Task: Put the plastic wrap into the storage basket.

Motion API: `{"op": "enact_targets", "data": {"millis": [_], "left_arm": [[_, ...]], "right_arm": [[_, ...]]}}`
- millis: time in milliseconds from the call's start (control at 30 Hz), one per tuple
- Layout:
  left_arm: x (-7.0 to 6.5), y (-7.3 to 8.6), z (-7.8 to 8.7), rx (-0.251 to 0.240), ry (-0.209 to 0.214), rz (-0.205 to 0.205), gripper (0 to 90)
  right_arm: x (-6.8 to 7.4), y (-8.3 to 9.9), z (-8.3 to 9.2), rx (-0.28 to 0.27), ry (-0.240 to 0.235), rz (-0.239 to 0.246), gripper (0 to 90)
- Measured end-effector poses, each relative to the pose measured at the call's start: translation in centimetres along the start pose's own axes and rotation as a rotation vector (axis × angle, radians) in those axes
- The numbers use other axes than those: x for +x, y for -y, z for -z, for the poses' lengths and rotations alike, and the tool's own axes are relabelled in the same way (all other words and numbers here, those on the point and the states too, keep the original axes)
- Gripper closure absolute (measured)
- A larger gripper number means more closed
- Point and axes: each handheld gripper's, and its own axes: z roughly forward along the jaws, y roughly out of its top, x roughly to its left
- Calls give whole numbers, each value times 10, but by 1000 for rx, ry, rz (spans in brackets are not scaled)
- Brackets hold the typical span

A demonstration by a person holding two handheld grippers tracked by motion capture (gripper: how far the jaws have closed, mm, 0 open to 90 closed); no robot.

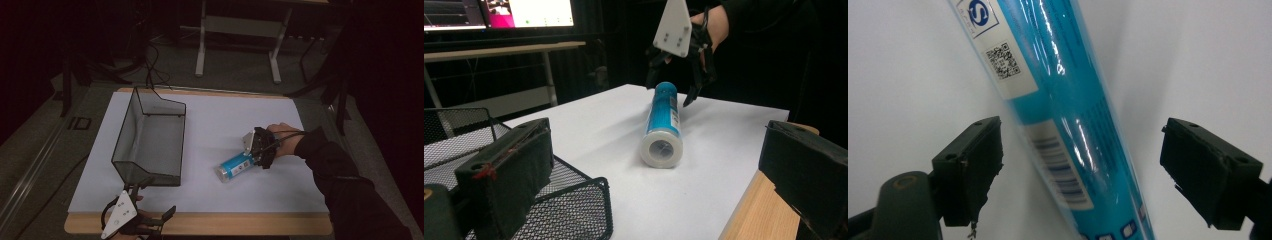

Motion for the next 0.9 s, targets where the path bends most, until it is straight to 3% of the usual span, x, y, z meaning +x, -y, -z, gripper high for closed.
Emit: {"op": "enact_targets", "data": {"millis": [267,567,633,900], "left_arm": [[0,0,0,1,-1,5,17],[0,1,0,2,1,6,17],[0,1,-1,1,1,6,17],[1,1,-1,1,1,10,17]], "right_arm": [[3,-9,-19,35,-49,51,208],[9,-13,-37,97,-22,140,233],[11,-14,-43,103,-21,175,248],[13,-15,-50,106,-4,226,275]]}}
